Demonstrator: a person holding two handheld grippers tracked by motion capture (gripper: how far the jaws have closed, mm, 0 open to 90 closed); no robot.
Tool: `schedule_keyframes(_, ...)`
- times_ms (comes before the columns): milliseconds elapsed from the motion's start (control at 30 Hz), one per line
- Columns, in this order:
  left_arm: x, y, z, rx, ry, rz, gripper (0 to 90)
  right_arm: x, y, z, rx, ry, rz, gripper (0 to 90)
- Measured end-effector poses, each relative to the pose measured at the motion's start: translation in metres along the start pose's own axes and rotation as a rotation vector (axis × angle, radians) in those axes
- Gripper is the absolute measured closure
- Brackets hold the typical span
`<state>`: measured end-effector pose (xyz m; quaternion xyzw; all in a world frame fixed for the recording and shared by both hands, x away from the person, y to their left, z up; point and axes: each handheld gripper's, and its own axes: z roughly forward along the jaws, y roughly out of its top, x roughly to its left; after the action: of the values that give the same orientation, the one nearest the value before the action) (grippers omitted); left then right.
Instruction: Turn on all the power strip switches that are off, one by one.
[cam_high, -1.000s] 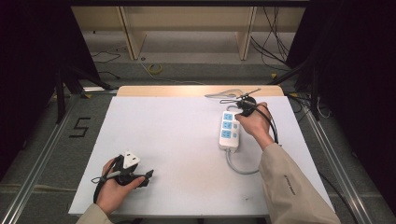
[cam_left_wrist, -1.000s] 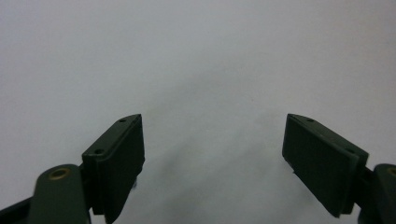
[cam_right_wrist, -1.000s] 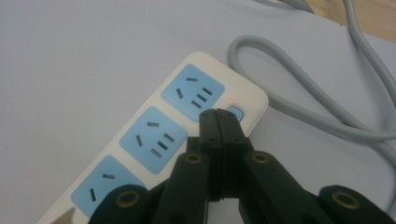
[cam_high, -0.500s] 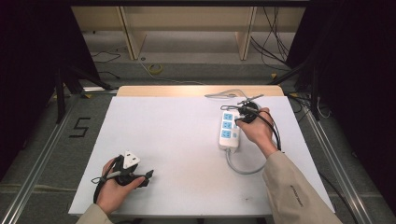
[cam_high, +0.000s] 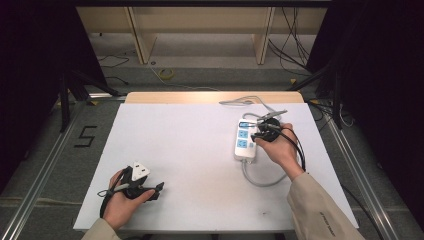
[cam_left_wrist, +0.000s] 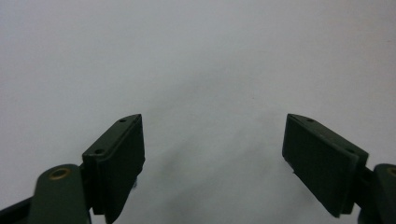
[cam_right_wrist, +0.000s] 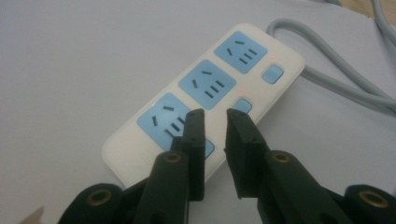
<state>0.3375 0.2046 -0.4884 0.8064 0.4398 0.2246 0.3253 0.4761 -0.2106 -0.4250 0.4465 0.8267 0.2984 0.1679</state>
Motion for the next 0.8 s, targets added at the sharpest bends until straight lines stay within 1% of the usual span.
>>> schedule_keyframes(167,0.000,0.000,-0.001,0.001,0.001,-0.002,20.9,0.004,-0.008,-0.006,-0.012,0.014,-0.006,73.3)
schedule_keyframes(200,0.000,0.000,-0.001,0.004,0.001,0.002,20.9,0.005,-0.011,-0.008,-0.016,0.020,-0.008,72.4)
schedule_keyframes(233,0.000,0.000,-0.001,0.000,0.002,-0.004,20.9,0.006,-0.013,-0.009,-0.019,0.022,-0.008,71.4)
schedule_keyframes(267,0.001,0.000,-0.001,0.002,0.002,0.000,20.9,0.007,-0.016,-0.011,-0.021,0.026,-0.009,70.5)
schedule_keyframes(333,0.000,-0.001,0.000,-0.001,0.003,-0.005,20.9,0.009,-0.022,-0.015,-0.029,0.034,-0.011,68.9)
schedule_keyframes(433,0.000,0.000,-0.001,0.006,0.002,0.001,20.9,0.011,-0.031,-0.020,-0.047,0.053,-0.015,65.1)
schedule_keyframes(633,0.001,-0.001,-0.001,0.007,0.003,0.000,20.9,0.014,-0.051,-0.029,-0.081,0.068,-0.029,59.6)
schedule_keyframes(800,0.001,-0.001,-0.001,0.005,0.004,-0.003,20.9,0.016,-0.066,-0.036,-0.121,0.084,-0.046,56.4)
